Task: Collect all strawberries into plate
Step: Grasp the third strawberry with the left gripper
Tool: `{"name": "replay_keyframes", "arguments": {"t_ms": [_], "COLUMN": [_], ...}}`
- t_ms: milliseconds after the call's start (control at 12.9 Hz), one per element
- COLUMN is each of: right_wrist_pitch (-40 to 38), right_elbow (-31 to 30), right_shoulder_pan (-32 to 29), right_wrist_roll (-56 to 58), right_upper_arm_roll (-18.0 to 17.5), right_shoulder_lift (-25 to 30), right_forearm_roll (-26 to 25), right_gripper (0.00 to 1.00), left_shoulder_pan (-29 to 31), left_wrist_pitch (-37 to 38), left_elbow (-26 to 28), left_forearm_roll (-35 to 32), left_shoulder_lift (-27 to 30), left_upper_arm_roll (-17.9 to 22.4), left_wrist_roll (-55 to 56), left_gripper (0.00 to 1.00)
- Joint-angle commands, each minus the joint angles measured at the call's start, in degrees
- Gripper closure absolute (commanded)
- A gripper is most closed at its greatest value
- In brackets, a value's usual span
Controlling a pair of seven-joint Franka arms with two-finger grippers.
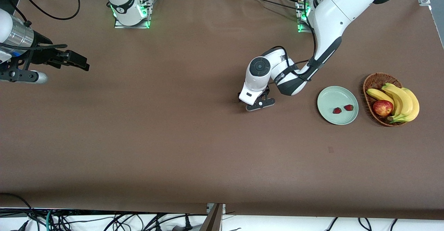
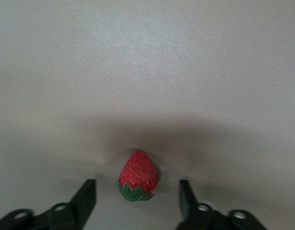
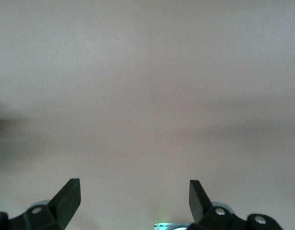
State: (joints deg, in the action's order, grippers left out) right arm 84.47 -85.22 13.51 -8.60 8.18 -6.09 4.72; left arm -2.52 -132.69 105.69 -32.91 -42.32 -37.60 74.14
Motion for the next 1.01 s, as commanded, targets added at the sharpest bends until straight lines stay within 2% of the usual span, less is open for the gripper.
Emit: {"name": "replay_keyframes", "arguments": {"t_ms": [0,155,387,620,774,929], "right_wrist_pitch": [0.3,0.0,-0.1,-0.1,0.5,0.5], "right_elbow": [-1.5,-1.2,0.2,0.4,0.5,0.5], "right_shoulder_pan": [-1.1,-1.1,-0.6,-0.9,-1.0,-0.9], "right_wrist_roll": [4.5,5.8,6.0,6.3,6.0,5.6], "right_upper_arm_roll": [-1.2,-1.3,-1.4,-0.5,-0.6,-1.0], "right_shoulder_lift": [1.6,1.6,1.3,1.3,1.3,1.2], "right_forearm_roll": [-2.0,-2.8,-4.4,-4.4,-4.3,-4.1], "right_gripper": [0.0,0.0,0.0,0.0,0.0,0.0], "left_shoulder_pan": [0.4,0.6,2.9,5.7,6.2,8.7], "left_wrist_pitch": [0.1,0.2,1.1,8.9,15.3,21.5], "left_elbow": [-0.7,-1.2,-3.3,-10.2,-15.1,-19.1], "left_forearm_roll": [-1.3,-1.0,-0.7,1.6,4.6,13.2], "left_shoulder_lift": [-0.4,-0.2,1.0,2.0,2.2,4.7], "left_upper_arm_roll": [-0.5,-0.5,-1.0,-3.5,-3.7,-2.7], "left_wrist_roll": [1.6,1.5,0.7,-0.8,-5.0,-17.6], "left_gripper": [0.79,0.92,0.93,0.94,0.95,0.95]}}
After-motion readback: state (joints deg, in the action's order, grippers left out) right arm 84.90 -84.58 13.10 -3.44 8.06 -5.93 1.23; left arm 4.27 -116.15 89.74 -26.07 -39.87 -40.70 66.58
